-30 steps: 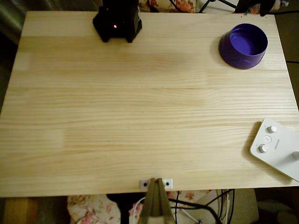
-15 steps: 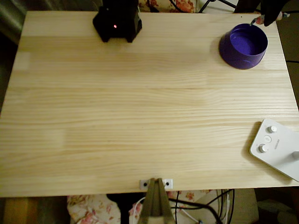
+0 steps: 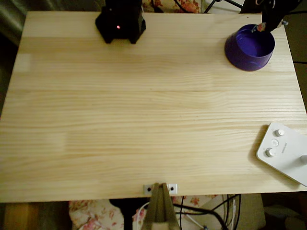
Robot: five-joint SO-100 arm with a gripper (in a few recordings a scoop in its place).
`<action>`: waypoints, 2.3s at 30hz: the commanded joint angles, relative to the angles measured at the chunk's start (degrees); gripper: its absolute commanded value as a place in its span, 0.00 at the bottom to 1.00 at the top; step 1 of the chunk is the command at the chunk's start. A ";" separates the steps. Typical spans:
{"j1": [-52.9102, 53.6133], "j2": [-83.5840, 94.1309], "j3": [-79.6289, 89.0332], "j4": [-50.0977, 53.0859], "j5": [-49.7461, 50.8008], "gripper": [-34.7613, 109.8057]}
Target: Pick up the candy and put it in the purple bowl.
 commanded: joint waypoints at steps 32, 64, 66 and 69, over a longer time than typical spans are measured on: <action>2.29 7.12 -2.81 4.31 -2.37 0.35; 25.40 37.00 21.97 5.19 -11.51 0.24; 29.36 40.08 25.40 3.34 -11.34 0.24; 35.07 44.12 30.76 1.32 -12.30 0.24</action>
